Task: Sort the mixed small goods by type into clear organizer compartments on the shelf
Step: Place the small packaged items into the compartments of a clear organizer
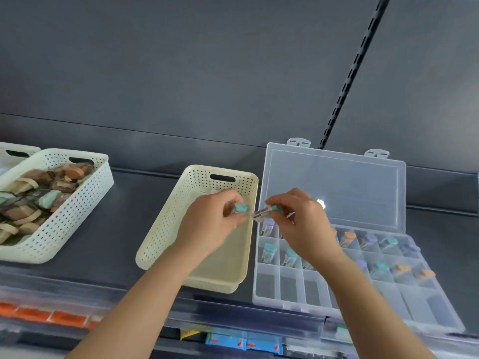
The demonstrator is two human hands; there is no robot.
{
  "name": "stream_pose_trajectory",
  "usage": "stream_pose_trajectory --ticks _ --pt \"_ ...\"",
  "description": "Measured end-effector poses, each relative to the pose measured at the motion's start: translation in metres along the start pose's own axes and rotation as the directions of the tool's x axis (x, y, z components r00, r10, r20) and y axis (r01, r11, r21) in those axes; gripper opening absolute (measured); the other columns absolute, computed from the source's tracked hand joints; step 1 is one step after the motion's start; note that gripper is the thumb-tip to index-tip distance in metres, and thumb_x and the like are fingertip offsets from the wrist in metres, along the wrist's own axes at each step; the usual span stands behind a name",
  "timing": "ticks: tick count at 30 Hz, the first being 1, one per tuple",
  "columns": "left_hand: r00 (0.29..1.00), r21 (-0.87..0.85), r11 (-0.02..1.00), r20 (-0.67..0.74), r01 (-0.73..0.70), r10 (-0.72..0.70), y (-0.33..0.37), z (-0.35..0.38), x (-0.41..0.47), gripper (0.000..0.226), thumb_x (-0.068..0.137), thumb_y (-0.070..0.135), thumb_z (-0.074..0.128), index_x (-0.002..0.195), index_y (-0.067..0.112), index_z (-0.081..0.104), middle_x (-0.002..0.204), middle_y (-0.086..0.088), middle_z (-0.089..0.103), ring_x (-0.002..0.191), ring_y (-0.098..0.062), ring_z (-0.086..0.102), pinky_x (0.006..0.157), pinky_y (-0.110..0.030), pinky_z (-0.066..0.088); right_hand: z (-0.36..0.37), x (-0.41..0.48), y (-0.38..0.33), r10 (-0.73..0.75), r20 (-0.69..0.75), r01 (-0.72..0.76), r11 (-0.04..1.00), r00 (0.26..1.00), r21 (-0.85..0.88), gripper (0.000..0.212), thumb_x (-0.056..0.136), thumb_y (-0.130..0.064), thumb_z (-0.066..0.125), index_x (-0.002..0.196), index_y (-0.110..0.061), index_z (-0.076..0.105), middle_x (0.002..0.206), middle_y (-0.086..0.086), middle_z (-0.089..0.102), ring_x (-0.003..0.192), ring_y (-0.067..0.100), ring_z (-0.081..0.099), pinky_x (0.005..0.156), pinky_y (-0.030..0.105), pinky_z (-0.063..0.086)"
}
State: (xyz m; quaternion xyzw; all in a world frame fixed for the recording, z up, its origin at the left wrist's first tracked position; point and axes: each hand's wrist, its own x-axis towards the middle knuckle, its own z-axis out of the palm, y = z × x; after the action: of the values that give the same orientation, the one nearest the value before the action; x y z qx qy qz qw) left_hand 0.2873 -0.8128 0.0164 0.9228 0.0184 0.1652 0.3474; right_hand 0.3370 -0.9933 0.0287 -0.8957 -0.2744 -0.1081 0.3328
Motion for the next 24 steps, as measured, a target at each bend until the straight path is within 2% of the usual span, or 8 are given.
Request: stream_pose_trajectory --ticks 3,5,8,11,14,19,24 --pt "0.997 -0.080 0.994 0.013 -0.078 0.079 0.030 0.009 -0.016 0.011 0.076 0.030 0.074 0.085 0.024 0.071 0.080 0.014 0.063 0.071 -0.002 0.056 0.064 -0.018 0.046 -0.022 -0.031 0.013 0.044 -0.054 -0.042 0.999 0.998 0.034 0.025 0.082 -0.008 0.070 0.106 -0.015 0.070 0.086 -0.005 0.060 0.068 0.005 0.053 0.067 0.014 0.045" --pt "0.995 -0.067 0.994 0.033 -0.088 0.090 0.042 0.019 -0.027 0.017 0.077 0.026 0.076 0.093 0.021 0.074 0.082 0.013 0.061 0.070 -0.002 0.054 0.065 -0.016 0.043 -0.031 -0.049 0.021 0.070 -0.074 -0.064 0.995 0.995 0.081 0.024 0.078 -0.008 0.074 0.101 -0.014 0.070 0.080 -0.006 0.061 0.067 0.006 0.055 0.065 0.015 0.047" --pt "0.988 0.059 0.990 0.092 -0.130 0.125 0.049 0.034 -0.045 0.024 0.082 0.026 0.072 0.105 0.019 0.073 0.089 0.013 0.062 0.073 -0.002 0.053 0.069 -0.015 0.043 -0.039 -0.070 0.029 0.016 -0.055 -0.011 0.995 0.998 0.104 0.018 0.074 -0.009 0.079 0.091 -0.010 0.073 0.078 -0.003 0.065 0.064 0.010 0.058 0.064 0.017 0.050" --pt "0.985 0.204 0.968 0.114 -0.149 0.127 0.053 0.044 -0.059 0.021 0.087 0.030 0.066 0.106 0.024 0.072 0.093 0.011 0.066 0.081 -0.007 0.054 0.071 -0.023 0.044 -0.037 -0.088 0.036 -0.052 -0.004 0.052 0.995 0.999 0.082 0.017 0.076 -0.008 0.077 0.092 -0.013 0.076 0.080 0.000 0.067 0.060 0.010 0.057 0.062 0.021 0.052" --pt "0.980 0.344 0.921 0.139 -0.182 0.142 0.056 0.049 -0.067 0.019 0.089 0.032 0.063 0.103 0.023 0.071 0.093 0.010 0.067 0.088 -0.013 0.057 0.078 -0.031 0.044 -0.029 -0.099 0.038 -0.068 0.045 0.065 0.997 0.997 0.049 0.019 0.078 -0.007 0.075 0.097 -0.012 0.075 0.086 0.002 0.068 0.065 0.017 0.062 0.064 0.030 0.054" --pt "0.982 0.443 0.876 0.110 -0.188 0.155 0.052 0.046 -0.069 0.012 0.085 0.028 0.068 0.093 0.021 0.071 0.090 0.009 0.067 0.090 -0.017 0.055 0.077 -0.032 0.040 -0.013 -0.106 0.039 -0.097 0.061 0.098 0.995 0.993 -0.009 0.017 0.075 -0.005 0.076 0.091 -0.009 0.072 0.083 0.004 0.068 0.070 0.023 0.064 0.062 0.032 0.055" --pt "0.966 0.498 0.831 0.195 -0.248 0.171 0.044 0.050 -0.067 0.018 0.083 0.031 0.069 0.098 0.021 0.072 0.094 0.008 0.063 0.097 -0.018 0.051 0.080 -0.034 0.034 -0.005 -0.101 0.037 -0.114 0.070 0.122 0.985 0.991 -0.125 0.017 0.067 -0.006 0.082 0.079 -0.013 0.073 0.075 0.000 0.069 0.069 0.021 0.063 0.056 0.033 0.055"
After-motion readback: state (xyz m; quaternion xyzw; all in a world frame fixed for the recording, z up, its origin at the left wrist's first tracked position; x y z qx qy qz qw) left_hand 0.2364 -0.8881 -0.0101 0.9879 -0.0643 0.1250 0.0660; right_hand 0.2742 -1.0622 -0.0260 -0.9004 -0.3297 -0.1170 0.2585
